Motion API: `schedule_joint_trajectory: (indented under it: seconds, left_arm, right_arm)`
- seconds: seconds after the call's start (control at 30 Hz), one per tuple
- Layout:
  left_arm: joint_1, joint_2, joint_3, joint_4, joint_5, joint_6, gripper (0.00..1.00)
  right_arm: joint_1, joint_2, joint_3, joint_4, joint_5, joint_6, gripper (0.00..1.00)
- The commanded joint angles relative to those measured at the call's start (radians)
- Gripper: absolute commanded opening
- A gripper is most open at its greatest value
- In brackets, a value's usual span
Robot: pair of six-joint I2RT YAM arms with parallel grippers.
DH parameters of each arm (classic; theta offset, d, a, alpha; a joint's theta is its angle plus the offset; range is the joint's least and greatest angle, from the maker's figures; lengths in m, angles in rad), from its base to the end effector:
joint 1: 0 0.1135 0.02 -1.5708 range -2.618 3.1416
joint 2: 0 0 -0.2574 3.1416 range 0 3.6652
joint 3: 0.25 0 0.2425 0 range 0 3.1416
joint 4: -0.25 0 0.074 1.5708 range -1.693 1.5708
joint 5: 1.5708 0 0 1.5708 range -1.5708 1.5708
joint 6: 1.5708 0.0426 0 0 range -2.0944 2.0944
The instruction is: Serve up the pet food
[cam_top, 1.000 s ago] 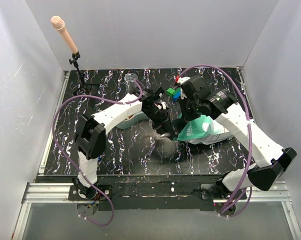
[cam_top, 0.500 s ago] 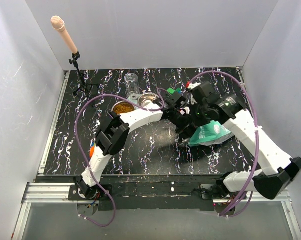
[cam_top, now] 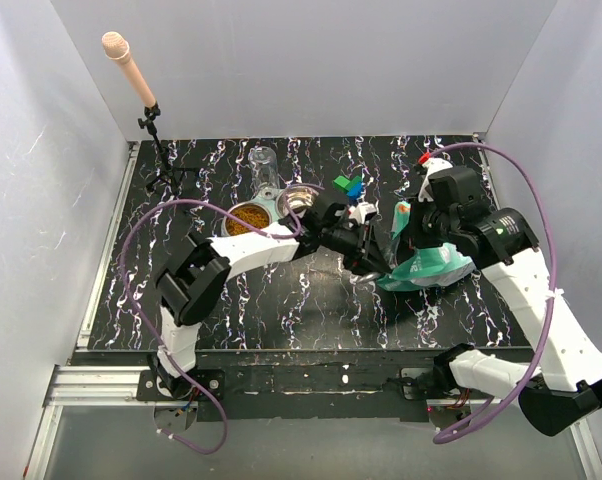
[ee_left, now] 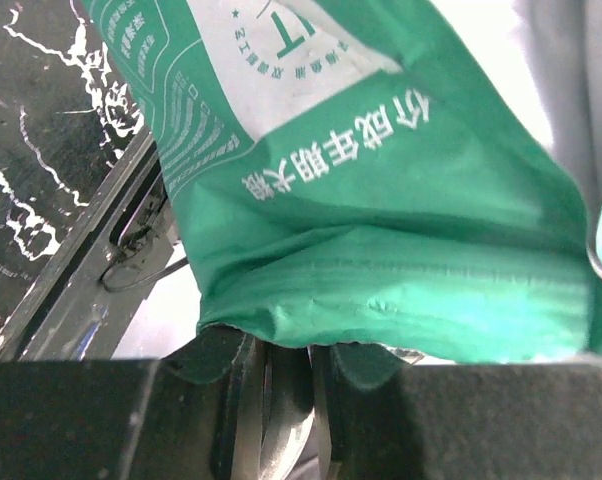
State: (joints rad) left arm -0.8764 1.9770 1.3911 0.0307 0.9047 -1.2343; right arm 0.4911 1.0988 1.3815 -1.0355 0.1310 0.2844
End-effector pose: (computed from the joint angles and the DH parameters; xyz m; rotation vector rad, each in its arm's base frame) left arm 0.2532 -0.3564 0.2171 -0.2027 -2.3749 1.6652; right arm 0.1761 0.0879 0.3864 -0.1742 2.3213 0.2400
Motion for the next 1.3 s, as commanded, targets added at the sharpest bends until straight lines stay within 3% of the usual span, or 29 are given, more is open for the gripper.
schedule_joint_trajectory:
  seconds: [0.0, 0.13, 0.5, 0.7, 0.87, 1.27]
  left_arm:
    - [0.073, -0.181, 0.006, -0.059, 0.066, 0.128, 0.0]
    - [0.099, -0.211, 0.06, -0.314, 0.079, 0.249, 0.0]
    - [0.103, -0.288, 0.072, -0.339, 0.112, 0.242, 0.0]
    - [0.157, -0.339, -0.081, -0.215, 0.138, 0.069, 0.0]
    - [0.198, -0.368, -0.181, 0.061, 0.164, -0.184, 0.0]
    - [0.206, -0.417, -0.25, 0.098, 0.157, -0.228, 0.0]
  right_arm:
    - [-0.032, -0.056, 0.028, 0.129, 0.05, 0.012, 0.01]
    - [-0.04, -0.031, 0.045, 0.12, 0.07, -0.004, 0.01]
    - [-0.046, 0.021, 0.05, 0.158, 0.061, -0.013, 0.01]
    - [-0.048, 0.013, 0.05, 0.143, 0.067, -0.022, 0.01]
    - [-0.049, 0.003, 0.025, 0.144, 0.062, -0.013, 0.01]
    - [-0.069, -0.002, 0.044, 0.126, 0.085, -0.033, 0.01]
